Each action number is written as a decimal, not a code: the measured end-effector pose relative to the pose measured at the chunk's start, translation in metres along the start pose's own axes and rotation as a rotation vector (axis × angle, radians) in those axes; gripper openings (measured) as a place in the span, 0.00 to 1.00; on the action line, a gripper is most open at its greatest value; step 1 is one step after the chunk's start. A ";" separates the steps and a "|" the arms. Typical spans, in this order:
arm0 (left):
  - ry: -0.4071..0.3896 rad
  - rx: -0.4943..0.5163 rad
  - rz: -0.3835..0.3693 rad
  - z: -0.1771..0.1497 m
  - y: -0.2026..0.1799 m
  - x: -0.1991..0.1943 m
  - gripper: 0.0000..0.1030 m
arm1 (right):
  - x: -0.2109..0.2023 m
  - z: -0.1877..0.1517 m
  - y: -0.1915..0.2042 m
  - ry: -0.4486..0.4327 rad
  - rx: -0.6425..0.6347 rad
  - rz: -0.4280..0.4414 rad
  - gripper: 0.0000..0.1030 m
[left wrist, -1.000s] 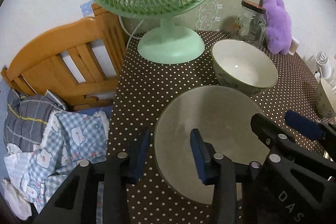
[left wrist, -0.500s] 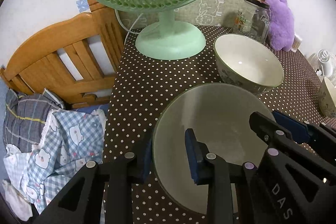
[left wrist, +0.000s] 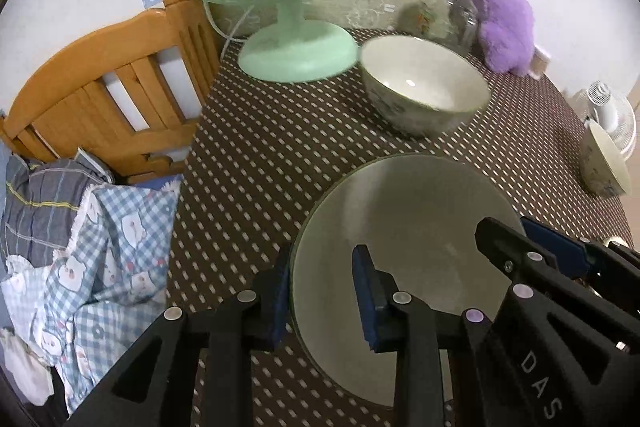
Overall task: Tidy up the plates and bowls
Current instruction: 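Lift the grey bowl with both tools and carry it toward the plate stack, then lower the grey bowl onto the table beside the plates and open both tools, then reach both tools to the grey bowl by the green fan and grasp its rim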
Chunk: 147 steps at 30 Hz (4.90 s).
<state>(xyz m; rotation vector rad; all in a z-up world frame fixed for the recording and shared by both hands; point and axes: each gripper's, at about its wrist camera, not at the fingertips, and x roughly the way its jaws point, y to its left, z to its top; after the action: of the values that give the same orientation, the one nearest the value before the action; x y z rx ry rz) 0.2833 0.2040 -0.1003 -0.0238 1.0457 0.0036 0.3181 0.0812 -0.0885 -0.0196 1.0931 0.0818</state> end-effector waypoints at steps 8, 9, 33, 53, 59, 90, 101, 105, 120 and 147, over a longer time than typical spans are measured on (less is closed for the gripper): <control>0.012 0.032 -0.019 -0.021 -0.028 -0.023 0.27 | -0.028 -0.029 -0.029 0.007 0.032 -0.020 0.28; 0.010 0.033 -0.021 -0.024 -0.033 -0.026 0.27 | -0.031 -0.031 -0.031 0.006 0.034 -0.021 0.28; 0.054 0.086 -0.068 -0.080 -0.102 -0.054 0.27 | -0.073 -0.103 -0.106 0.027 0.111 -0.068 0.28; 0.088 0.086 -0.083 -0.080 -0.107 -0.049 0.58 | -0.063 -0.098 -0.109 0.071 0.072 -0.064 0.29; 0.057 0.095 -0.096 -0.074 -0.102 -0.064 0.75 | -0.081 -0.094 -0.107 0.020 0.059 -0.084 0.66; -0.123 0.002 -0.003 0.019 -0.098 -0.099 0.81 | -0.117 0.006 -0.103 -0.155 -0.044 0.016 0.70; -0.148 -0.071 0.071 0.056 -0.111 -0.085 0.81 | -0.098 0.054 -0.117 -0.179 -0.096 0.082 0.70; -0.164 -0.083 0.099 0.068 -0.115 -0.078 0.81 | -0.088 0.070 -0.119 -0.191 -0.133 0.102 0.71; -0.169 -0.158 0.161 0.102 -0.098 -0.043 0.80 | -0.039 0.120 -0.114 -0.154 -0.172 0.227 0.77; -0.121 -0.120 0.234 0.135 -0.073 0.071 0.49 | 0.082 0.160 -0.080 -0.090 -0.180 0.202 0.45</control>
<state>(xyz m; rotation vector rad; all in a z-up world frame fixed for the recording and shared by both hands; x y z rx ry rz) 0.4366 0.1334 -0.0924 -0.0093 0.9214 0.2771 0.5038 0.0156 -0.0895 -0.0668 0.9928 0.3598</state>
